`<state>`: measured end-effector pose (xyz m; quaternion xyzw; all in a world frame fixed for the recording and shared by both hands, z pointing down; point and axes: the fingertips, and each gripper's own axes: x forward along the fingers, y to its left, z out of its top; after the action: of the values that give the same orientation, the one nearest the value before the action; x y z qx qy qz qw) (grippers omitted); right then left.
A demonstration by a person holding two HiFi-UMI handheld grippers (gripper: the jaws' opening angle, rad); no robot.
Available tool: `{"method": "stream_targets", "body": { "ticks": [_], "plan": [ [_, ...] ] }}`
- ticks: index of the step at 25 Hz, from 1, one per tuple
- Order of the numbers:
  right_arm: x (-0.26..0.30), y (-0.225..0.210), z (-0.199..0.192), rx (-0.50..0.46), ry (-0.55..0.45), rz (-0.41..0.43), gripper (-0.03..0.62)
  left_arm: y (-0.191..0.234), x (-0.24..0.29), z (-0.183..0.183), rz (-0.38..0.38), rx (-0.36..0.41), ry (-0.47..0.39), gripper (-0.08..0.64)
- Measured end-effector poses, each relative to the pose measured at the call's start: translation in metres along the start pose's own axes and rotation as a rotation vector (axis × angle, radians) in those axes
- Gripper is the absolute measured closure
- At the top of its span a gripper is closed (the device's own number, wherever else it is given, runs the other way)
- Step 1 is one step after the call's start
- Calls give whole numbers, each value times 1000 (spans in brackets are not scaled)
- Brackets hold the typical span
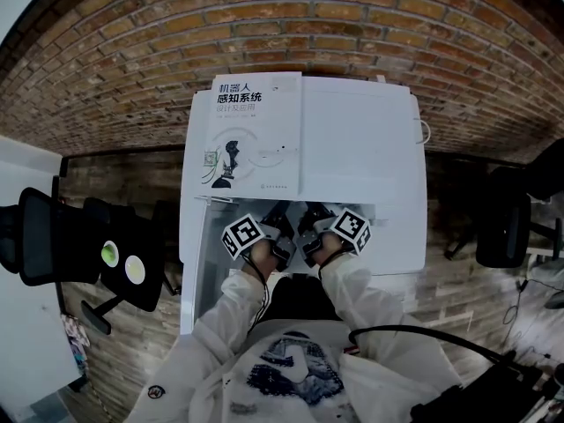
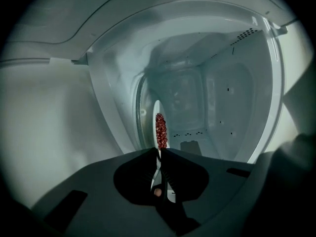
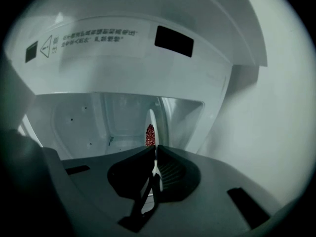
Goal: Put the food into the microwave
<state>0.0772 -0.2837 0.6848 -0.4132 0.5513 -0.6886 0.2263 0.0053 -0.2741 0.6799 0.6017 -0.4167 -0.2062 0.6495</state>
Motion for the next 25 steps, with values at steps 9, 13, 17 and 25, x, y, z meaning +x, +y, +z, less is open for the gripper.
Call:
{"method": "stream_targets", "body": {
  "ticks": [9,13,17,25],
  "plan": [
    [1,7,1,-50,0,13,565,-5,2,-1,-7,25,-4,528],
    [0,6,1,-64,4,0,558,-7,3,-4,-2,54,7,511],
    [-1,9,1,-81,8,-6,524,-10,3,-6,18,97,19,474],
    [-4,7,1,-94,4,-29,497,-10,0,-8,88,192,23,445]
  ]
}}
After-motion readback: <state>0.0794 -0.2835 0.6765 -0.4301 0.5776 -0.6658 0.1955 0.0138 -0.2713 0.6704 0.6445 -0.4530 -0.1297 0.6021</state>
